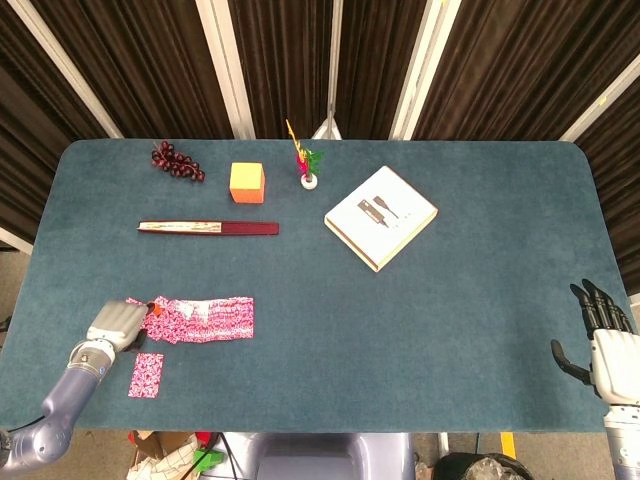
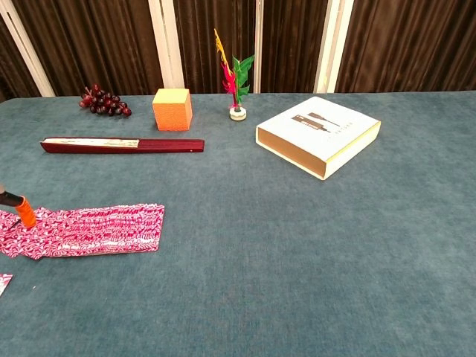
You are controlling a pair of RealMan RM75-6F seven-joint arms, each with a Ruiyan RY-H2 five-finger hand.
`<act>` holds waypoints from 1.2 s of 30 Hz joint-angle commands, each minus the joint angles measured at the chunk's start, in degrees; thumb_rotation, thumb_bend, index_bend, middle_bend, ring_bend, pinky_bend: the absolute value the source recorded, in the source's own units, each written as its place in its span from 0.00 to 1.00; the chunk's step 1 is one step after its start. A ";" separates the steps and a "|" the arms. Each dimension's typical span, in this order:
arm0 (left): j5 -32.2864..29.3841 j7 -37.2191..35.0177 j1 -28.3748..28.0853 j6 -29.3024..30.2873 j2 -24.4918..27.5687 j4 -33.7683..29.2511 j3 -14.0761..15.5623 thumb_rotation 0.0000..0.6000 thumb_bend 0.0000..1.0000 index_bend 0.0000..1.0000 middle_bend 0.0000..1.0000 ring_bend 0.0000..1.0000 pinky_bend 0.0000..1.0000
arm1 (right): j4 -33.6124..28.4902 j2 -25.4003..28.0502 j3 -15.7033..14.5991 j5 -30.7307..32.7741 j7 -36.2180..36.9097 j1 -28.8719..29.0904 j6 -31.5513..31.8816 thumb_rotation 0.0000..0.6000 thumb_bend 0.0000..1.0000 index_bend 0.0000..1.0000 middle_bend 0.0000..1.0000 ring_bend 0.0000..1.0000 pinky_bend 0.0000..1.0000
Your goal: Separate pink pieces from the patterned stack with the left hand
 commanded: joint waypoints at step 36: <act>-2.32 -3.19 -4.36 -4.23 3.14 1.11 -0.68 1.00 0.75 0.22 0.89 0.74 0.77 | -0.59 -0.09 0.14 0.31 -0.30 0.20 -0.37 1.00 0.39 0.08 0.06 0.09 0.17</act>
